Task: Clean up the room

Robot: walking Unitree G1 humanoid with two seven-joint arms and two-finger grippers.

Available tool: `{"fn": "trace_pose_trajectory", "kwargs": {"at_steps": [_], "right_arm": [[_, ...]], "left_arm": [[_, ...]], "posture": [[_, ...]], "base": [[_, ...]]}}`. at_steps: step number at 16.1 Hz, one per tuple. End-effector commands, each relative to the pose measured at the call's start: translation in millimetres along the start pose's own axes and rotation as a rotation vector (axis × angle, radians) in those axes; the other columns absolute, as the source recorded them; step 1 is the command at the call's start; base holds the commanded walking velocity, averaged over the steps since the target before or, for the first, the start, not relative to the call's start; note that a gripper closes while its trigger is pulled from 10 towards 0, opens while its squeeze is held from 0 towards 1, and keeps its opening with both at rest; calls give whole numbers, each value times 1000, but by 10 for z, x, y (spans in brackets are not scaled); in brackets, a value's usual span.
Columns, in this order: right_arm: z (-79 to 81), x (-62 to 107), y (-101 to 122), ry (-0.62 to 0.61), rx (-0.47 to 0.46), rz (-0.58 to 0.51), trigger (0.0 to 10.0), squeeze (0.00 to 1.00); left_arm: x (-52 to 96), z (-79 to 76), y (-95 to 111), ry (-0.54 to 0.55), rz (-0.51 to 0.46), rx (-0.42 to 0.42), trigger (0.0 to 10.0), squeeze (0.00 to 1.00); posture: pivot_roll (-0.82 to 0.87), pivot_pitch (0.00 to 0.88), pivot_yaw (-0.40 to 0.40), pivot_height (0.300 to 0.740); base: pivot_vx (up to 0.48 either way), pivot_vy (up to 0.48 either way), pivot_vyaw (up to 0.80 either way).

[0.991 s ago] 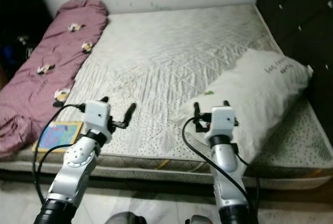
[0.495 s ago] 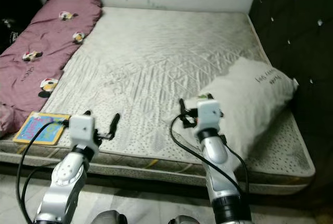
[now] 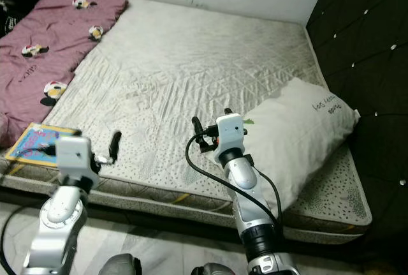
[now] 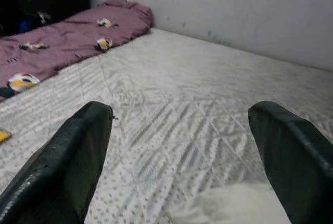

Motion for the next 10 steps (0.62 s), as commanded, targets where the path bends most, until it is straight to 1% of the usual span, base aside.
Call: {"fn": "trace_pose_trajectory", "kwargs": {"at_steps": [1, 2, 3, 5, 6, 10], "right_arm": [[-107, 57, 47, -39, 0, -15, 10000, 0], [-179, 109, 27, -73, 1, -16, 10000, 0], [-235, 159, 22, -98, 8, -22, 10000, 0], [-249, 225, 3, -118, 5, -22, 10000, 0], [-273, 247, 2, -134, -2, -23, 10000, 0], [-301, 292, -74, -152, -3, -8, 10000, 0]], "left_arm": [[-20, 21, 28, 1, -2, -5, 10000, 0], [-20, 2, -39, -10, 20, -8, 10000, 0], [-38, -56, -59, -35, 25, -7, 10000, 0], [-43, -140, -38, -77, 26, -2, 10000, 0], [-41, -169, -34, -89, 27, -2, 10000, 0], [-28, -183, -71, -102, 32, 23, 10000, 0]], "posture": [[65, 79, -80, 740], [54, 73, -70, 740], [41, 69, -56, 740], [21, 63, -28, 740], [20, 62, -28, 740], [22, 39, -10, 740]], "base": [[0, 0, 0], [0, 0, -669], [0, 0, -800], [0, 0, -800], [0, 0, -800], [0, 0, 0]]}}
Point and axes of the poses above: a point about 5 cm out from each wrist's last joint towards the gripper, its own x axis pointing back from the gripper into the wrist, its own y axis along the axis of the wrist's last joint, z = x × y, the point moved 2 cm from there along -x, pointing out of the wrist towards the gripper, and after that the axes turned 13 degrees about -x, right-handed, at the moved point
